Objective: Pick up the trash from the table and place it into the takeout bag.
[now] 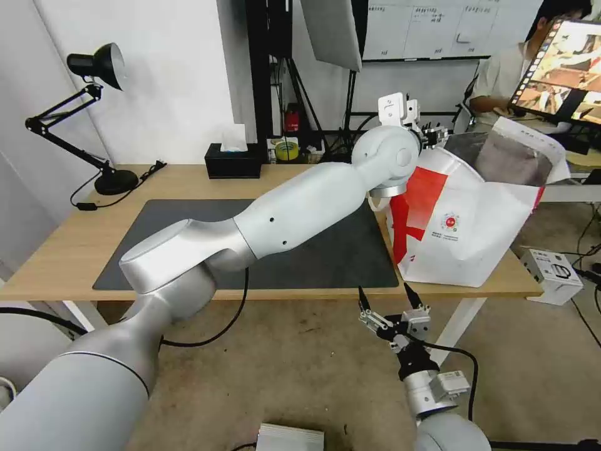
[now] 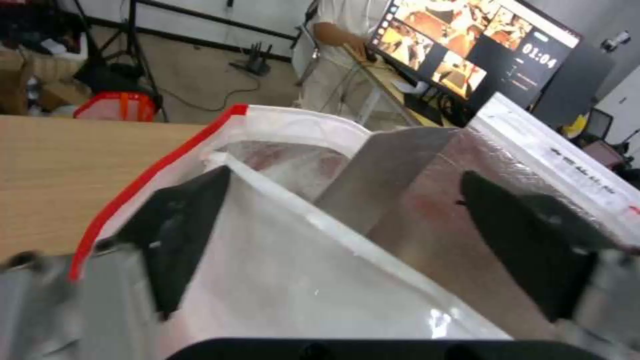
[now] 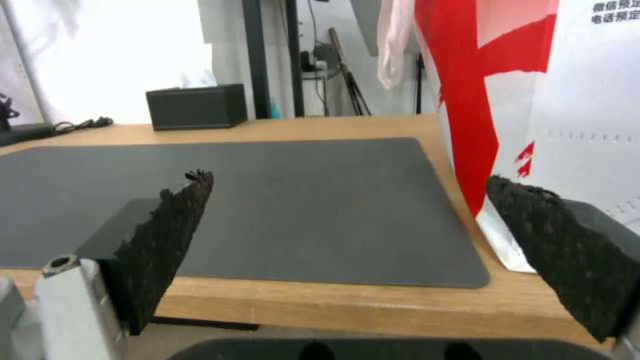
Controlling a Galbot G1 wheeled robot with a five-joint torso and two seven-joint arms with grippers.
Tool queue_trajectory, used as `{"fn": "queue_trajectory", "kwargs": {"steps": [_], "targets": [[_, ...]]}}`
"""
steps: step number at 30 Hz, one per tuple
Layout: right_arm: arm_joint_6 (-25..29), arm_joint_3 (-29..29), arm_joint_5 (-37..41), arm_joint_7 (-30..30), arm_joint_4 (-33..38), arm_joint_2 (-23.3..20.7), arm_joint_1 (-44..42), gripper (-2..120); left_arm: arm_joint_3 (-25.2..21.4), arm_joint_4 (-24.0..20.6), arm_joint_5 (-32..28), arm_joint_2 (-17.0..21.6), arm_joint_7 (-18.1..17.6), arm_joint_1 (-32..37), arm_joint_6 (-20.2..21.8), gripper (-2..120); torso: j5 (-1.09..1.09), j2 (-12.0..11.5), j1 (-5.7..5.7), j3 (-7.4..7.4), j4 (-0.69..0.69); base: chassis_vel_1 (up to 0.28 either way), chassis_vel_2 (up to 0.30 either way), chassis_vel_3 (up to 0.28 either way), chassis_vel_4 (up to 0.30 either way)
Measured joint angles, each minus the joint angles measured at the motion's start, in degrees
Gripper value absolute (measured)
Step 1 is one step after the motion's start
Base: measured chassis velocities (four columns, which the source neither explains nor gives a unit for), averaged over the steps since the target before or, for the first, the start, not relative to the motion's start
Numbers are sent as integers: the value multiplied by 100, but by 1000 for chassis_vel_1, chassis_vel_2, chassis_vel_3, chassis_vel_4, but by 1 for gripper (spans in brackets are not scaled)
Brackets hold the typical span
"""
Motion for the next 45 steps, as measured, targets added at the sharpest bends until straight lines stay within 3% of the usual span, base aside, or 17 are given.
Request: {"fn": "queue_trajectory", "kwargs": {"steps": [15,25,32,35,36,39,45], "targets": [[0,0,0,0,0,0,0,100,58,-48,75,3,304,79,15,100,0,0,0,0,0,0,0,0,0],[0,0,0,0,0,0,0,100,-317,-336,368,82,651,25,273,100,0,0,0,0,-1,0,0,0,0],[0,0,0,0,0,0,0,100,-341,-711,810,578,1052,64,334,100,-1,0,0,0,0,0,0,0,0],[0,0,0,0,0,0,0,100,-312,-890,1743,1107,1577,312,265,100,-1,0,0,0,0,0,0,0,0],[0,0,0,0,0,0,0,100,-312,-890,1743,1107,1577,312,265,100,-1,0,0,0,0,0,0,0,0],[0,0,0,0,0,0,0,100,-332,-1119,2420,1635,2023,690,97,100,-2,0,0,1,0,0,0,0,0],[0,0,0,0,0,0,0,100,-609,-1585,3018,2286,2280,1375,-188,100,-3,0,0,1,1,0,0,0,0]]}}
